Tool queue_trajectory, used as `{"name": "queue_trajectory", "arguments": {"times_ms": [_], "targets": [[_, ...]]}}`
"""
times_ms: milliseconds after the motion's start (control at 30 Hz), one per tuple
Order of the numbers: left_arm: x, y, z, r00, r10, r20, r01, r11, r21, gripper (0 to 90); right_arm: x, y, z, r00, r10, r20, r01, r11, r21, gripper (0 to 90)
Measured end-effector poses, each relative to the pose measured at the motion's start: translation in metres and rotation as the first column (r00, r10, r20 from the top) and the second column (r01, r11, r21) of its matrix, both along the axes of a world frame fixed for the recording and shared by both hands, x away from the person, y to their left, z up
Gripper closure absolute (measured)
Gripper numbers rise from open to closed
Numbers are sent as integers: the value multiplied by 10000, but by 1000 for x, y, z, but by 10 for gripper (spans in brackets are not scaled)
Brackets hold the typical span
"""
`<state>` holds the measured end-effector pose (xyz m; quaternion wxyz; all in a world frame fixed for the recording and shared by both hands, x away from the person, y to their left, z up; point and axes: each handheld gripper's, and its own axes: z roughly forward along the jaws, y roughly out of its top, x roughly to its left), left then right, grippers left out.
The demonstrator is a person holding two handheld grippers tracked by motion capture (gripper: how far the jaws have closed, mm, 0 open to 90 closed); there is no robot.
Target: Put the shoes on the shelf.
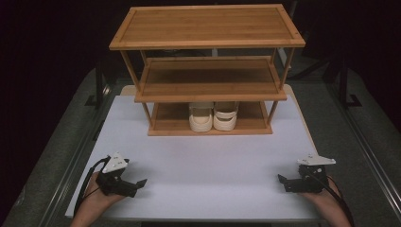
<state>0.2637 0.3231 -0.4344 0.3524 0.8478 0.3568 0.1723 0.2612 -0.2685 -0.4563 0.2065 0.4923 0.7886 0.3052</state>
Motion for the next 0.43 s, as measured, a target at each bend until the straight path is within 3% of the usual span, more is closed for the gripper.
{"name": "queue_trajectory", "arguments": {"times_ms": [67, 167, 267, 433], "targets": [[-4, 6, -4, 9999, 157, -50, -156, 9998, 110, 0, 1, -4, -2, 9999, -51, -117, 55, 9994, 336, 8], [-5, 11, -13, 9996, 236, -146, -229, 9987, 456, 0, 1, -3, -2, 10000, 6, -94, -3, 9996, 292, 9], [-1, 14, -16, 9985, 229, -501, -221, 9996, 174, 0, 1, -3, -2, 10000, -10, -91, 13, 9995, 322, 9], [-2, 14, -16, 9987, 240, -453, -232, 9996, 179, 0, 1, -3, -2, 10000, -4, -90, 7, 9995, 314, 9]]}}
